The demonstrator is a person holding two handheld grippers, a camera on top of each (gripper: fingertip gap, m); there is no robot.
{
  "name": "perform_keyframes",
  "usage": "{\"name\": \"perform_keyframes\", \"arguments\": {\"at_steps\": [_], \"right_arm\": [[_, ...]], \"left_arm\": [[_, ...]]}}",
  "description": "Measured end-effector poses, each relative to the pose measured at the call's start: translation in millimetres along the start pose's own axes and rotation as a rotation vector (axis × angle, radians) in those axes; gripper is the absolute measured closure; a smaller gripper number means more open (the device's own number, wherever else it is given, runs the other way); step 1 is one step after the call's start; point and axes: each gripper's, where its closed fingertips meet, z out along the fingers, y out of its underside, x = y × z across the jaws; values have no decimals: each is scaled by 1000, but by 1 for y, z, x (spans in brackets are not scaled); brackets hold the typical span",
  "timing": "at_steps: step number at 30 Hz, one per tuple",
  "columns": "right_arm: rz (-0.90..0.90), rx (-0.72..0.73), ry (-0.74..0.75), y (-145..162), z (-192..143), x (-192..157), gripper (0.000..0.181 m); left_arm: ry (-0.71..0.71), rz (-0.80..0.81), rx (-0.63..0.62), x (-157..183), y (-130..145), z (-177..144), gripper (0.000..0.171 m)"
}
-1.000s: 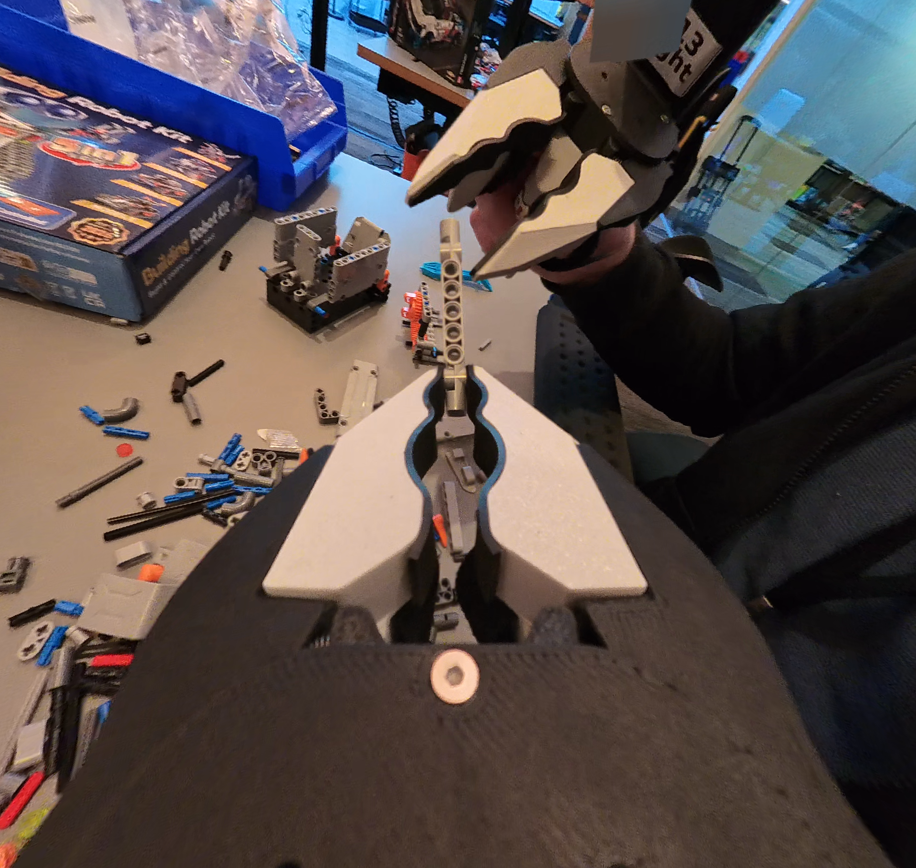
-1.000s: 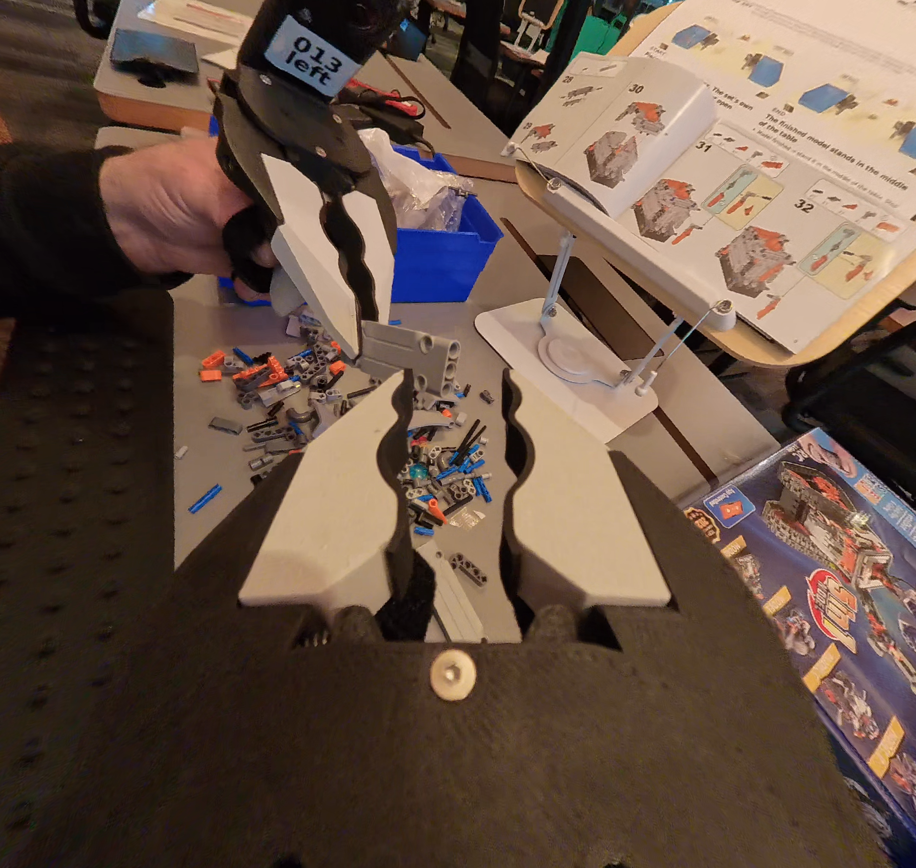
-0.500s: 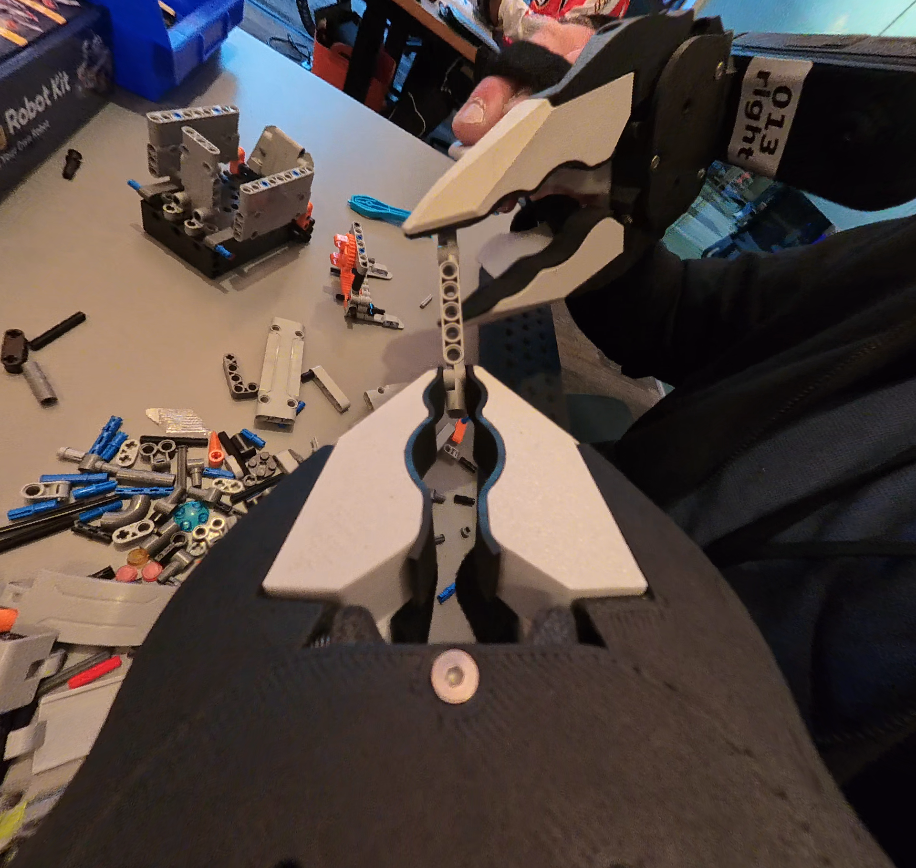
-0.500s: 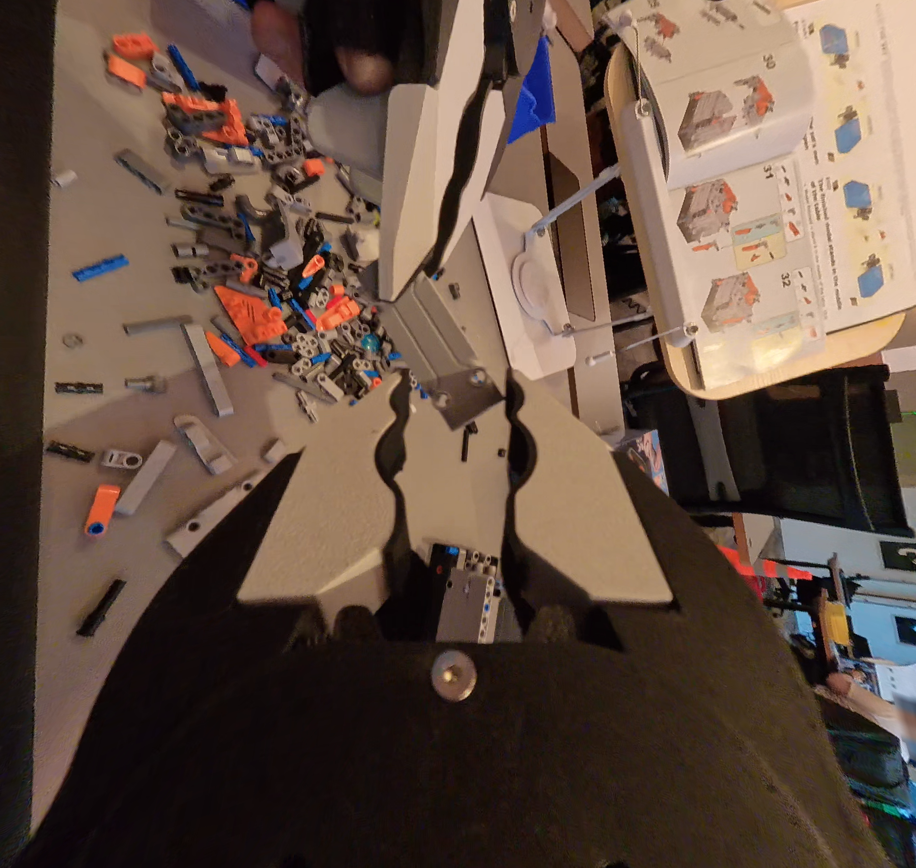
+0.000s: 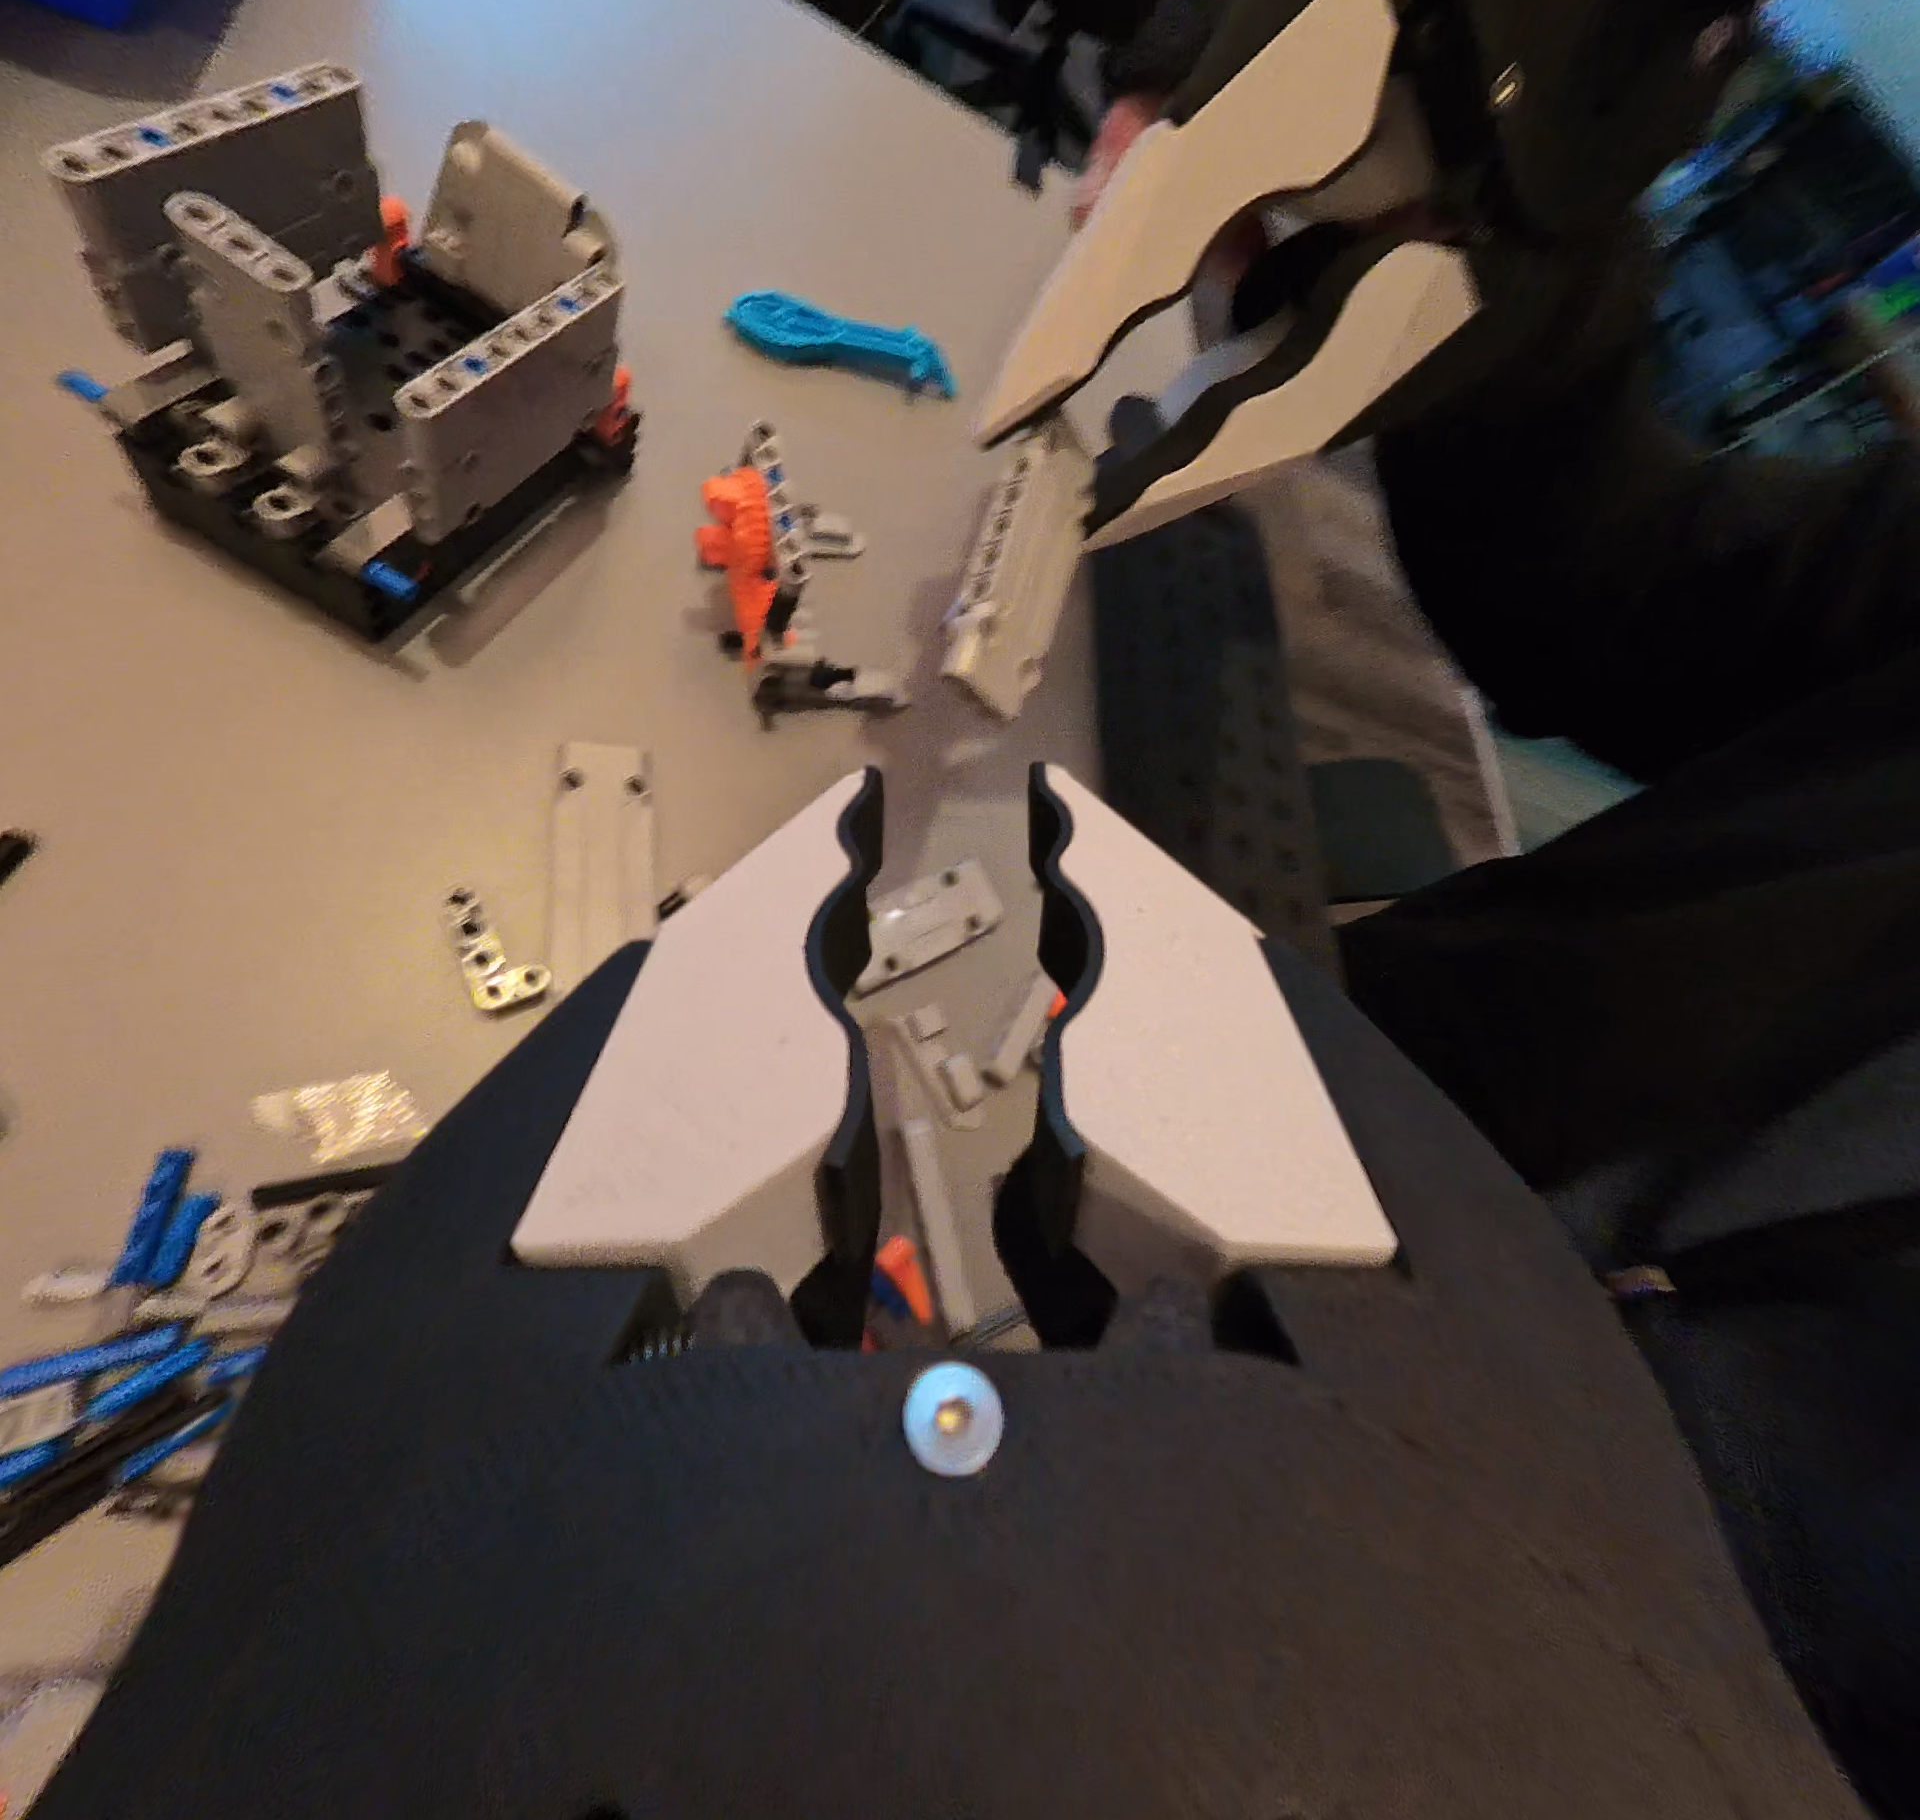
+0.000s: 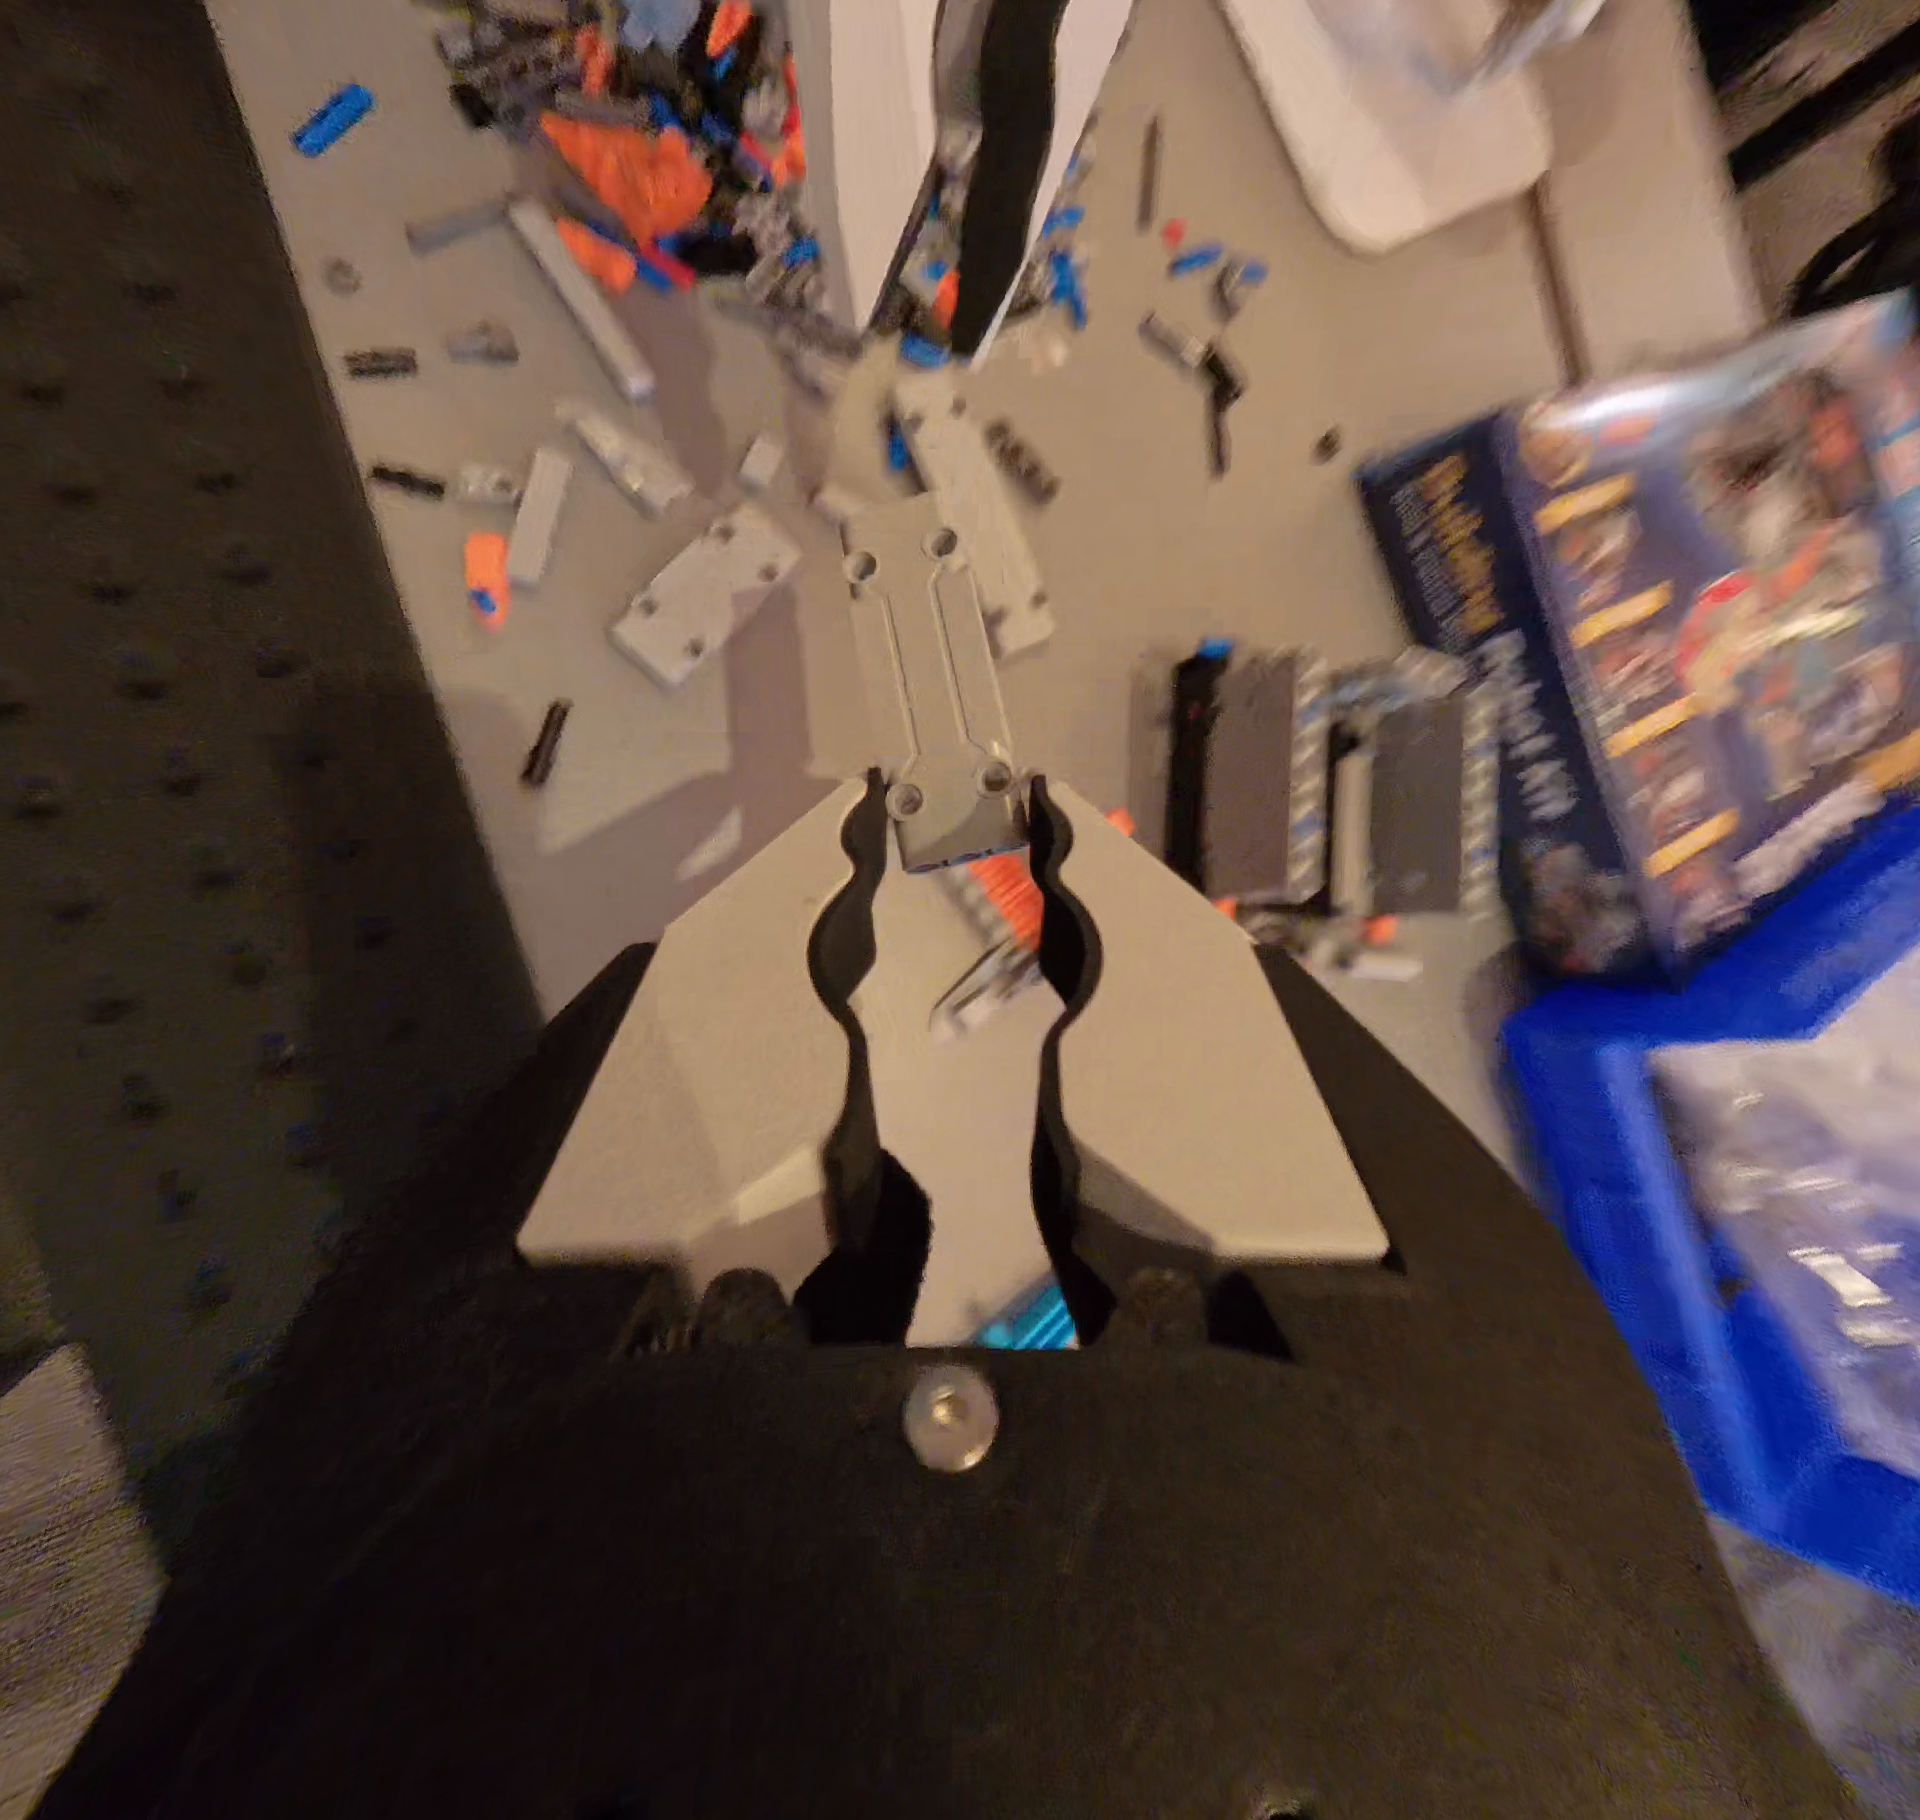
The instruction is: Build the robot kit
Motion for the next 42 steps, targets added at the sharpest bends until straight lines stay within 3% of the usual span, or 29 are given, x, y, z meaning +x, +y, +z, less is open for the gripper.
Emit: {"name": "perform_keyframes", "arguments": {"at_steps": [5,14,19,23,26,33,38,42], "right_arm": [[124,-129,-130,51,16,-33,156],[172,-194,-216,63,39,-54,153],[182,-163,-205,47,31,-43,146],[185,-33,-187,0,42,-30,165],[177,1,-198,-32,66,-28,168],[184,8,-237,-68,125,-20,165],[155,24,-216,-90,141,-11,161],[148,-10,-208,-91,150,-1,160]], "left_arm": [[-144,32,-124,-30,29,-6,144],[-222,27,-147,-45,49,-22,147],[-312,23,-146,-55,57,-47,148],[-404,13,-127,-66,58,-74,149],[-434,-3,-105,-71,60,-86,152],[-460,-2,-122,-79,68,-83,153],[-482,10,-132,-85,71,-77,153],[-475,11,-102,-85,67,-78,152]]}}
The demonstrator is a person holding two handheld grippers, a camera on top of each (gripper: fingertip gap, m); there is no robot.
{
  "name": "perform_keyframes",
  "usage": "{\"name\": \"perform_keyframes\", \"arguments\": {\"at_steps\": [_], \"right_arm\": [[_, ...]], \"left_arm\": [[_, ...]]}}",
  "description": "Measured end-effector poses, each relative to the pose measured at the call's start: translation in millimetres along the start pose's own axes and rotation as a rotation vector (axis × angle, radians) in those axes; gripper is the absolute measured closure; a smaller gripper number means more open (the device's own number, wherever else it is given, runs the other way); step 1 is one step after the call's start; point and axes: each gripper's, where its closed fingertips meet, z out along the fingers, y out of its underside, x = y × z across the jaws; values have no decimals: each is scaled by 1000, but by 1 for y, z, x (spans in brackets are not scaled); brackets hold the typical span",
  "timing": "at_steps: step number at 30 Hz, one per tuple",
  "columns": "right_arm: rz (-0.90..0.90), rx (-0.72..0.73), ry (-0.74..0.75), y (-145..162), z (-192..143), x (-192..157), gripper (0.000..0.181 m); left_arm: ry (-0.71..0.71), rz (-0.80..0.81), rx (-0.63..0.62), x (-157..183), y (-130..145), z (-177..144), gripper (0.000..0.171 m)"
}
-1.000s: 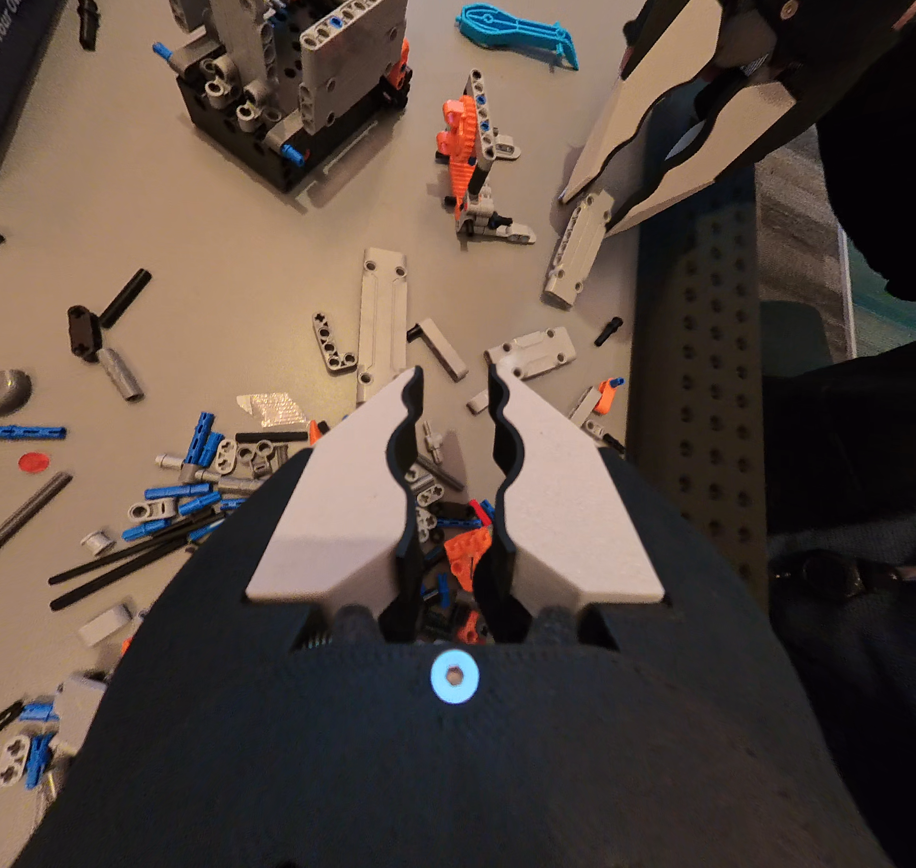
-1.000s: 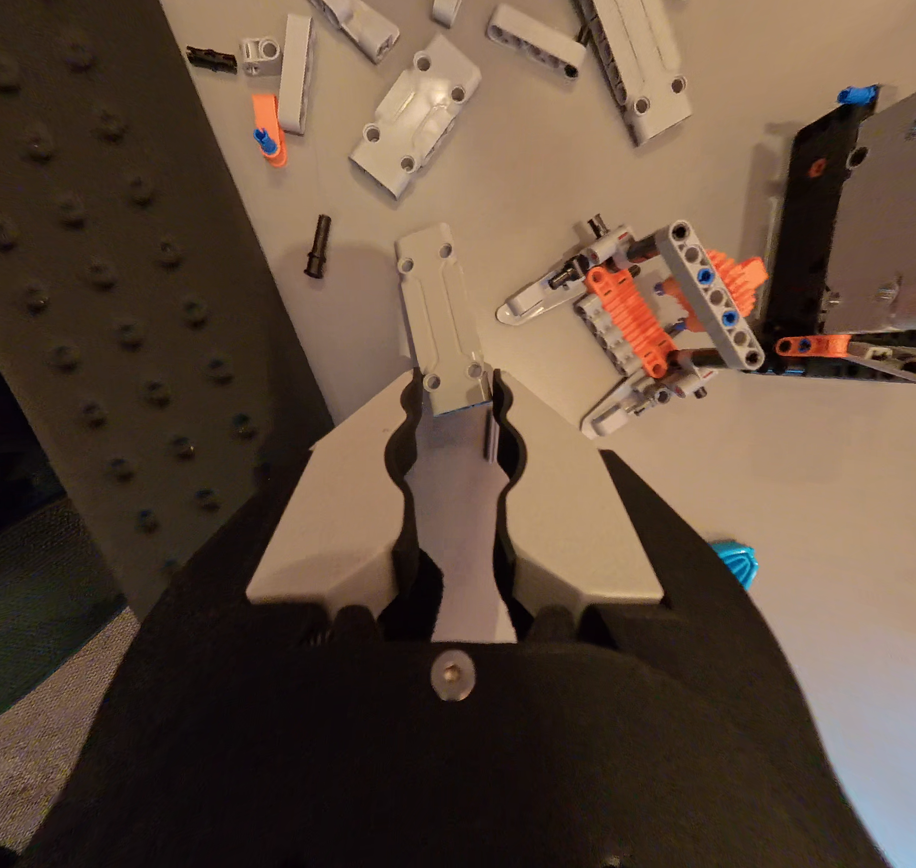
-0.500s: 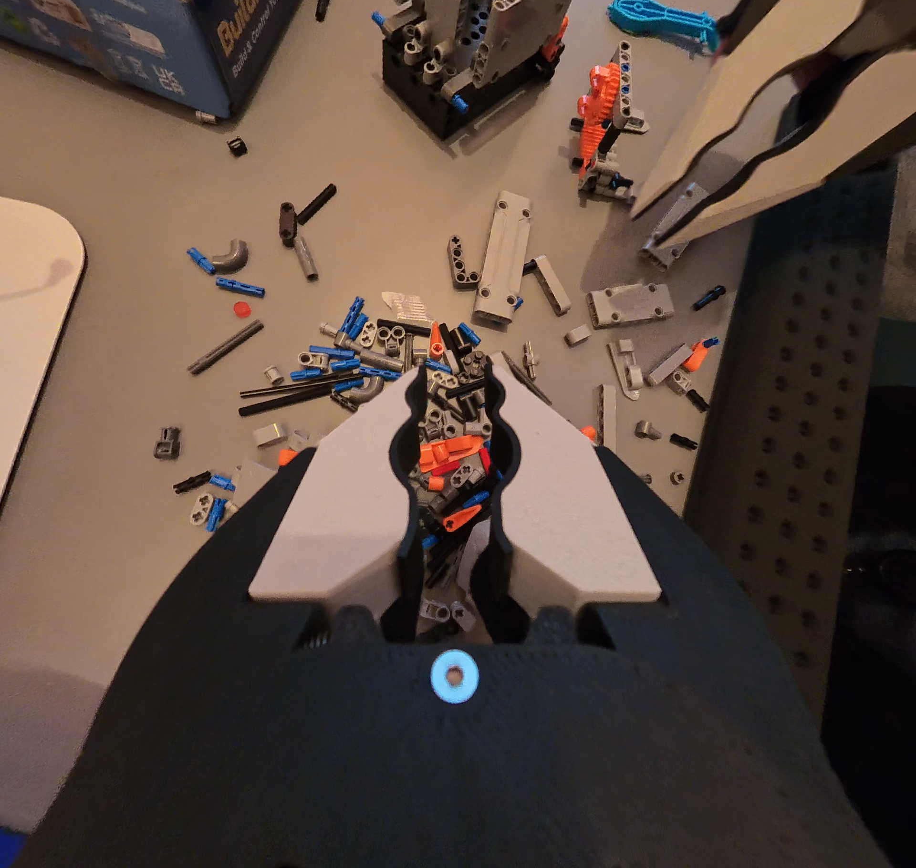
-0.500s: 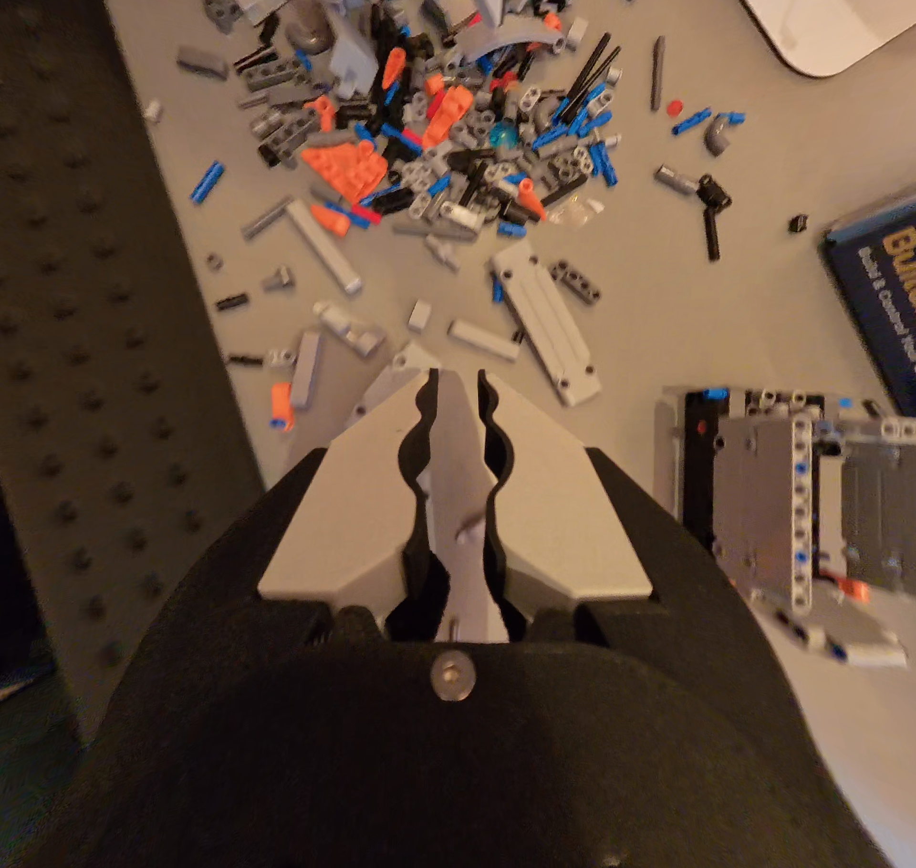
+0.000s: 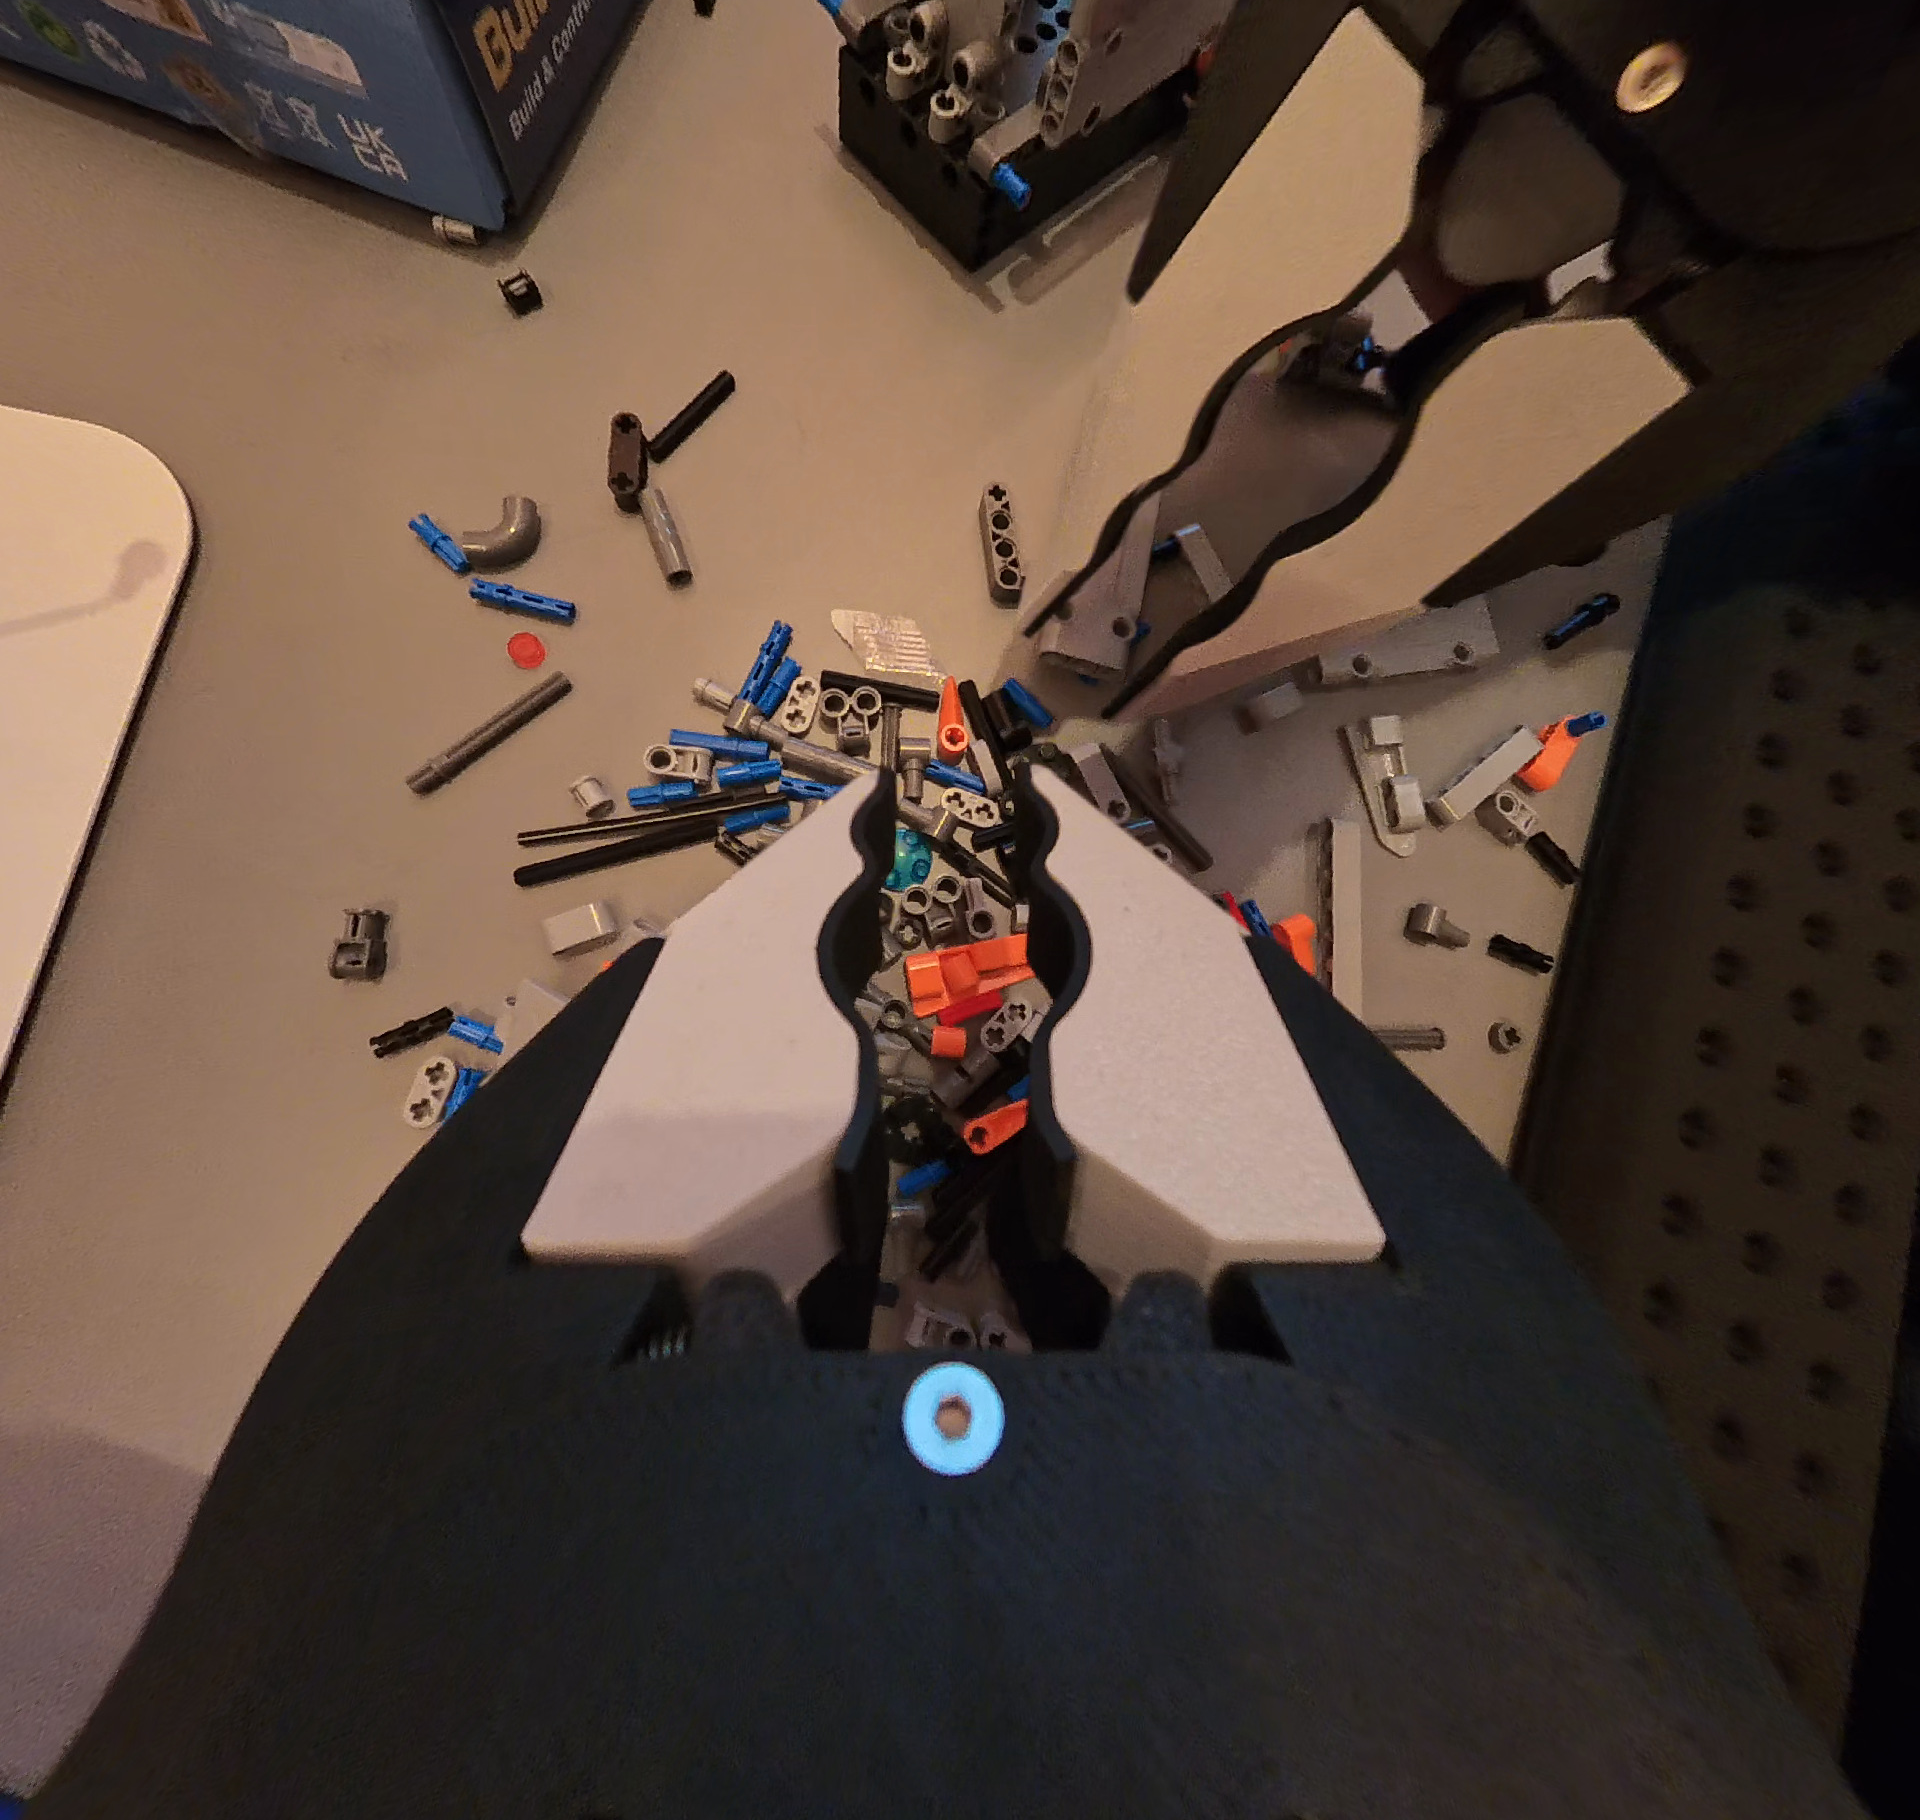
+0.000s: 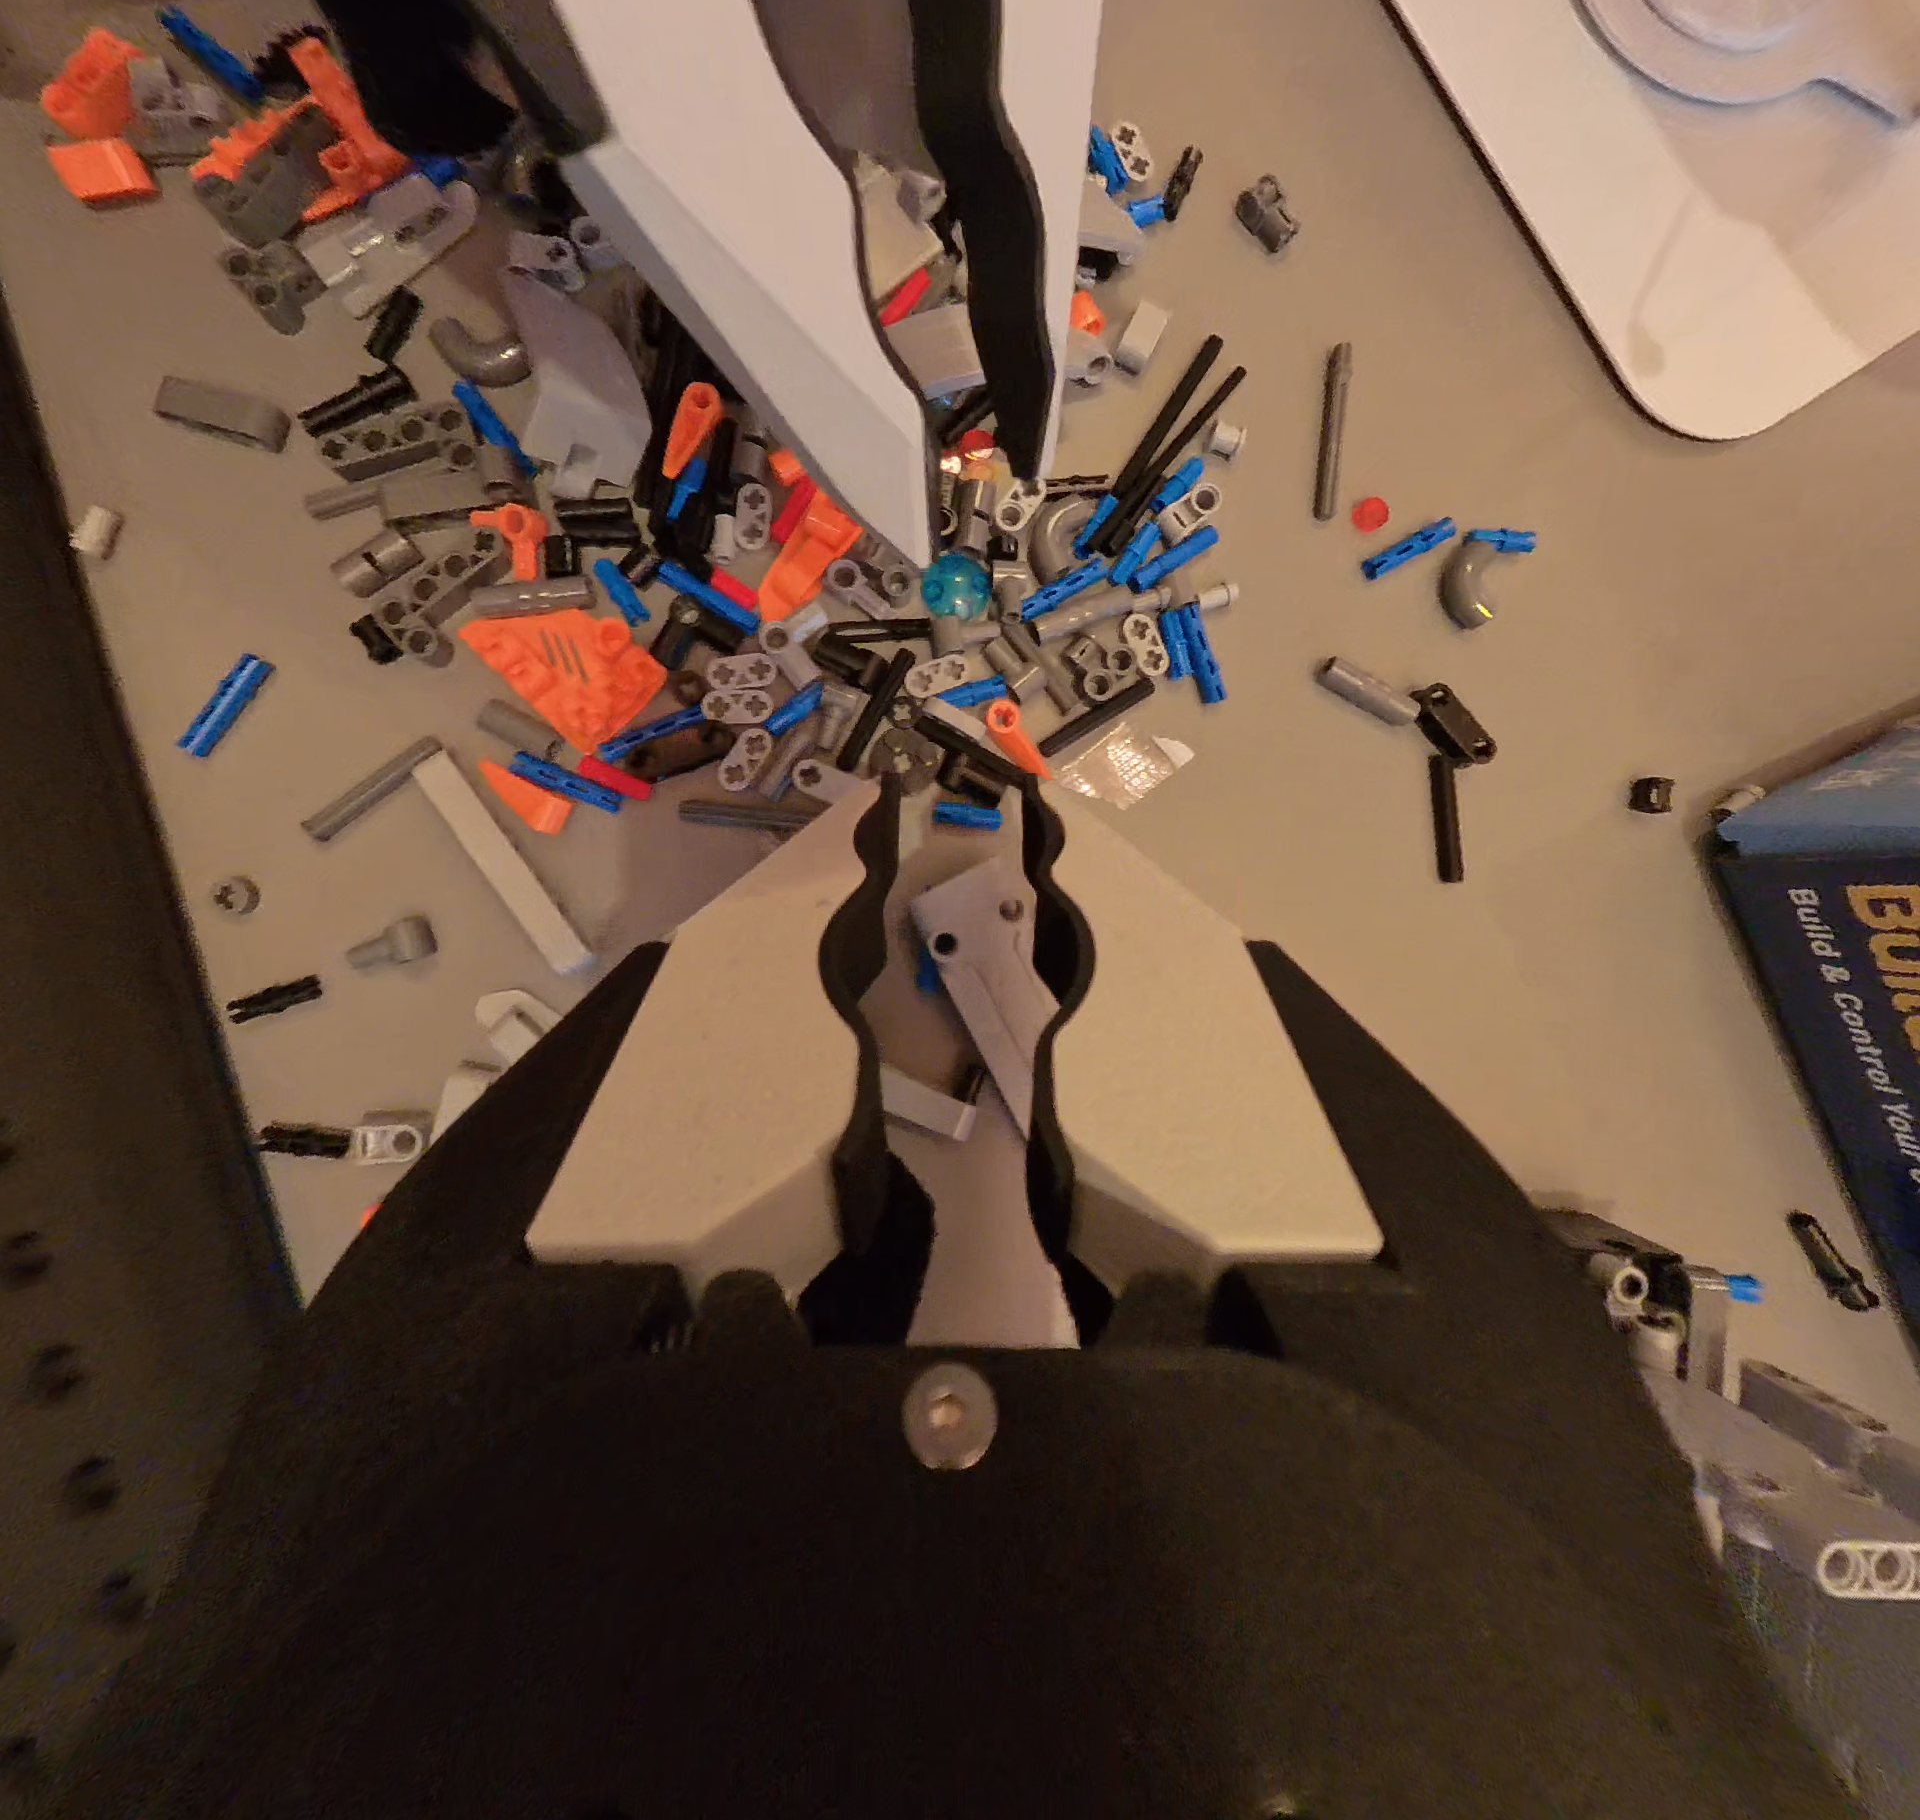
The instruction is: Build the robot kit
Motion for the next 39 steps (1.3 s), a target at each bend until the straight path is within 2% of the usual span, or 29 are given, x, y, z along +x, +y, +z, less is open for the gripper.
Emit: {"name": "perform_keyframes", "arguments": {"at_steps": [13,24,31,39], "right_arm": [[33,-68,-39,15,18,7,159],[2,-132,-25,17,20,8,162],[-5,-154,15,17,10,17,164],[27,-93,54,4,-27,38,167]], "left_arm": [[-46,24,4,-9,2,-6,151],[-54,27,0,-9,3,-6,151],[-76,-11,19,-19,3,-13,152],[-78,-11,20,-19,3,-13,152]]}}
